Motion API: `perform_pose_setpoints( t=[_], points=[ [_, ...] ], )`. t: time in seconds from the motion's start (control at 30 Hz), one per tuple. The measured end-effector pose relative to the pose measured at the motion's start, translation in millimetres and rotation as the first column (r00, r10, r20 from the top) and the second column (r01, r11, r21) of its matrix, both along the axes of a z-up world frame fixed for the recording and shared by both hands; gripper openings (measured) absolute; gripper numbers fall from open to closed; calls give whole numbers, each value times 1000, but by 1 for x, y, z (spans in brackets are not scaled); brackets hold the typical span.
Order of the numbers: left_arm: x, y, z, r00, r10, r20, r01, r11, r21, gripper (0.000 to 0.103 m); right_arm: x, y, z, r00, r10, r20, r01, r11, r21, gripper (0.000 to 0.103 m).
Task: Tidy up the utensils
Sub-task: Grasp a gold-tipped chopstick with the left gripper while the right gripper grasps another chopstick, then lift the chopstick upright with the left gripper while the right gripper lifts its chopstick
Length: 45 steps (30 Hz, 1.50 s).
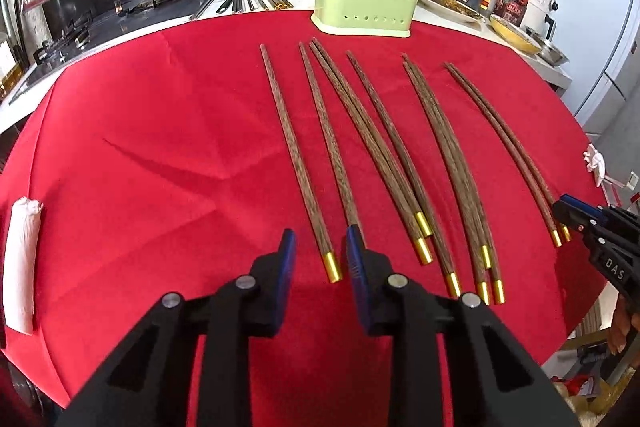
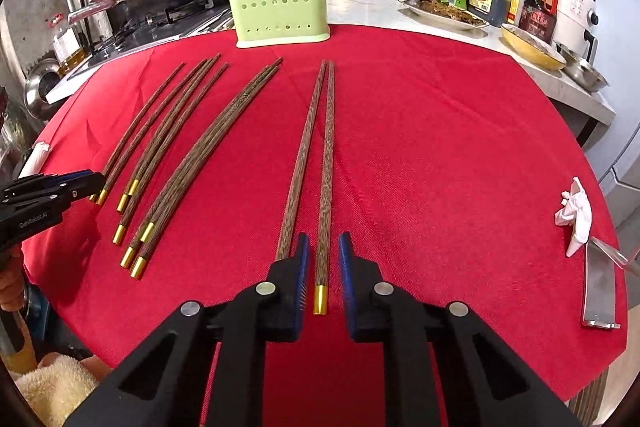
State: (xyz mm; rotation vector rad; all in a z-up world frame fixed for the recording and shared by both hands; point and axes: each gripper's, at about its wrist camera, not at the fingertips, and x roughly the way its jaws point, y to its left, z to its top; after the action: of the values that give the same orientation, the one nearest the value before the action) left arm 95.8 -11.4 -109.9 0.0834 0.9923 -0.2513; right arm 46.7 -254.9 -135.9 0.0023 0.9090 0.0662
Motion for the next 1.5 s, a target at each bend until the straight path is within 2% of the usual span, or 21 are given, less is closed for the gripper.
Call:
perform_pose_setpoints(
  t=[0.2,0.3,0.5,0.6,0.8,0.93,1.2,1.5],
  points=[
    [4,-5,-1,1000,-6,10,6,999,41,26,7,1,-3,1000,-11,2,11,1000,8,16],
    [1,-6,-2,1000,-12,25,10,996,88,20,7,4,-4,1000,-12,11,12,1000,-9,16],
    [-10,-9,-2,998,-22,50,15,991,134,18,-3,11,-5,999,8,40,-5,997,-72,15],
    [-10,-7,-1,999,-17,52,10,992,129,9,-5,10,-5,999,10,53,-7,998,-58,8],
    [-16,1,1,999,-10,50,5,996,92,7,-9,3,-5,998,-23,58,23,1000,-8,7],
    [-24,8,18,993,2,120,-11,997,78,7,-19,-1,6,994,-43,100,43,999,10,7],
    [-39,21,70,959,4,284,-9,1000,16,7,-36,-11,54,967,-87,239,82,996,30,7],
    [-51,25,123,892,-15,452,24,1000,-14,7,-46,-11,105,921,-81,381,70,997,44,7]
  ],
)
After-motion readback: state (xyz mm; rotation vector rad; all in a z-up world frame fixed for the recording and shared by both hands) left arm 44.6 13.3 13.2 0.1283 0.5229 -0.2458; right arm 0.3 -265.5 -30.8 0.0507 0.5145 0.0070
